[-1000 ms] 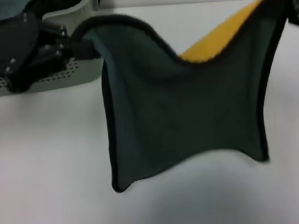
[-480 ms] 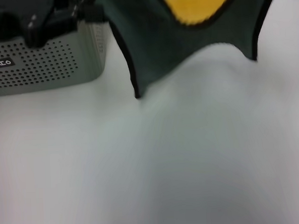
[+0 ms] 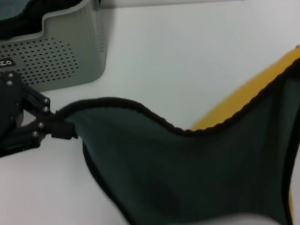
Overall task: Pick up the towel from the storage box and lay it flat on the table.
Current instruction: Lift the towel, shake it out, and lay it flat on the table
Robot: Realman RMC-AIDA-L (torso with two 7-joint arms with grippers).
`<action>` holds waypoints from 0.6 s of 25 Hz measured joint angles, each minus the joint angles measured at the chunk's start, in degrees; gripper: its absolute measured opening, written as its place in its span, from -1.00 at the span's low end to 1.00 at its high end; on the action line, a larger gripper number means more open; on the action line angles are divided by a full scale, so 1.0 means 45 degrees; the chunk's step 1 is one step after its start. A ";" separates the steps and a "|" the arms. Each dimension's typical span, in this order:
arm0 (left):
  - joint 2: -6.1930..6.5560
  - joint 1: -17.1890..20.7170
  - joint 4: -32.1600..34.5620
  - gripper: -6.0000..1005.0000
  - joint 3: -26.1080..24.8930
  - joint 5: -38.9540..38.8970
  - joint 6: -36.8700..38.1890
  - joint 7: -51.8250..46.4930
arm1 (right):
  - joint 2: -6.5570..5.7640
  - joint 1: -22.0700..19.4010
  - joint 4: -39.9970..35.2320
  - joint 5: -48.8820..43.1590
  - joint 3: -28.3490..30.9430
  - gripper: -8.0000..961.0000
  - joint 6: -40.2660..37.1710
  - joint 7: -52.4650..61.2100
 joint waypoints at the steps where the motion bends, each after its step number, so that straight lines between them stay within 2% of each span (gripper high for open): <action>1: -0.0057 0.0092 0.0150 -0.86 0.0008 0.0102 -0.0014 -0.0200 | -0.0008 -0.0023 0.0135 -0.0040 -0.0052 -0.97 -0.0016 0.0033; 2: -0.0267 0.0032 0.0065 -0.86 -0.0074 0.0582 -0.0039 -0.0332 | -0.0018 0.0010 0.0580 -0.0354 -0.0313 -0.97 0.0101 -0.0008; 3: -0.0913 -0.0369 -0.0703 -0.86 -0.0481 0.2184 -0.0162 -0.0202 | -0.0032 0.0078 0.0995 -0.0704 -0.0566 -0.97 0.0270 -0.0117; 4: -0.0913 -0.0369 -0.0703 -0.86 -0.0481 0.2184 -0.0162 -0.0202 | 0.0004 0.0213 0.1713 -0.1331 -0.1009 -0.96 0.0638 -0.0316; 6: -0.1546 -0.1014 -0.2309 -0.86 -0.1377 0.4504 -0.0437 0.0535 | 0.0025 0.0643 0.3442 -0.2362 -0.2032 -0.96 0.1787 -0.0924; 8: -0.1968 -0.1743 -0.4101 -0.85 -0.2496 0.6828 -0.0913 0.1468 | -0.0009 0.1176 0.5081 -0.2846 -0.2867 -0.96 0.3071 -0.1665; 11: -0.2198 -0.2531 -0.5812 -0.85 -0.3529 0.9038 -0.2122 0.2118 | -0.0042 0.1939 0.6636 -0.3332 -0.3199 -0.96 0.4362 -0.2474; 15: -0.2244 -0.2629 -0.6065 -0.85 -0.3726 0.9636 -0.3469 0.2024 | -0.0049 0.2224 0.6904 -0.3482 -0.3119 -0.96 0.5378 -0.2968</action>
